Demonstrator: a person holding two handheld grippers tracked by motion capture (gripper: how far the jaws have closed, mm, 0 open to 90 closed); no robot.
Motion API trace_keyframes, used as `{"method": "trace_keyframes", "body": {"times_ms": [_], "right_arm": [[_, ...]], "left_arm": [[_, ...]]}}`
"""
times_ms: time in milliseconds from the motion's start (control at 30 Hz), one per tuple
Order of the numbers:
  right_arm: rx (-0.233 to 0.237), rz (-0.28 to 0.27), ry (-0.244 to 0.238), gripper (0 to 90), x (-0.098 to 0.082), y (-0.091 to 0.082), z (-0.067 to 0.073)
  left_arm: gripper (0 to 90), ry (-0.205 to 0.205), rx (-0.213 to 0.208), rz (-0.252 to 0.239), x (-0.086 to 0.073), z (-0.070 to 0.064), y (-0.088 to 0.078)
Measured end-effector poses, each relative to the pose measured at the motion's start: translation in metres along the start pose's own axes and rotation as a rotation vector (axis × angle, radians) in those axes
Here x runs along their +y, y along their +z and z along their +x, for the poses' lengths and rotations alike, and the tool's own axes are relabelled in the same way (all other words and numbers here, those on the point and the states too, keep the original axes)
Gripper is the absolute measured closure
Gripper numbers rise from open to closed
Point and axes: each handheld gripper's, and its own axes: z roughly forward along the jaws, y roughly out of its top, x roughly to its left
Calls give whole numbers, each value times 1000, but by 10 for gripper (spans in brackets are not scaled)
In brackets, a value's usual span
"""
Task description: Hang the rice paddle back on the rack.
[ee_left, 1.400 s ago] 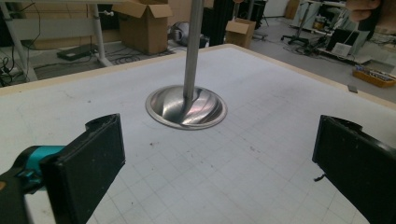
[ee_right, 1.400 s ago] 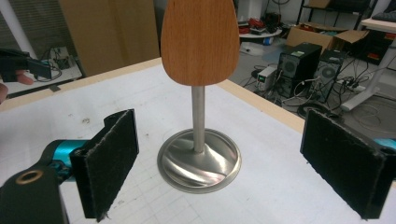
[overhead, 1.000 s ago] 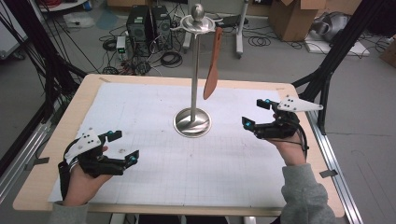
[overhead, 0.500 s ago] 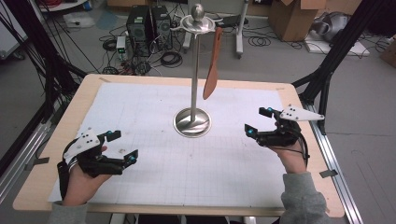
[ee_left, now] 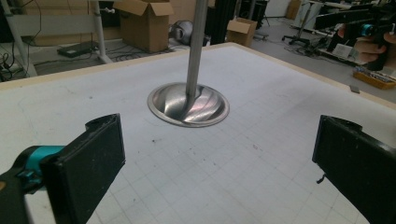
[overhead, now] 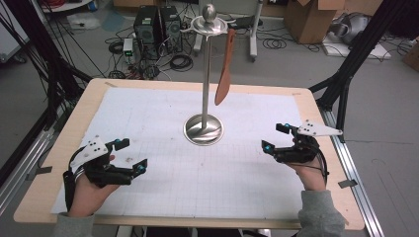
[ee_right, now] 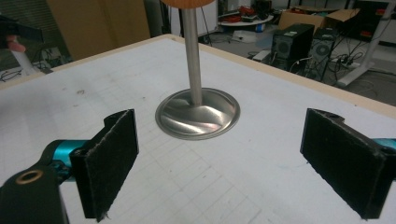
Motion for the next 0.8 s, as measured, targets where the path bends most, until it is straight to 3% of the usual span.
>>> {"method": "trace_keyframes", "body": {"times_ms": [400,800], "right_arm": [[2,9,30,102,-18,1,-1],[15,-38,40,103,-25,-3,-1]], "left_arm": [[27,0,2,-1,0,0,0],[27,-2,8,5,-2,2,1]]}}
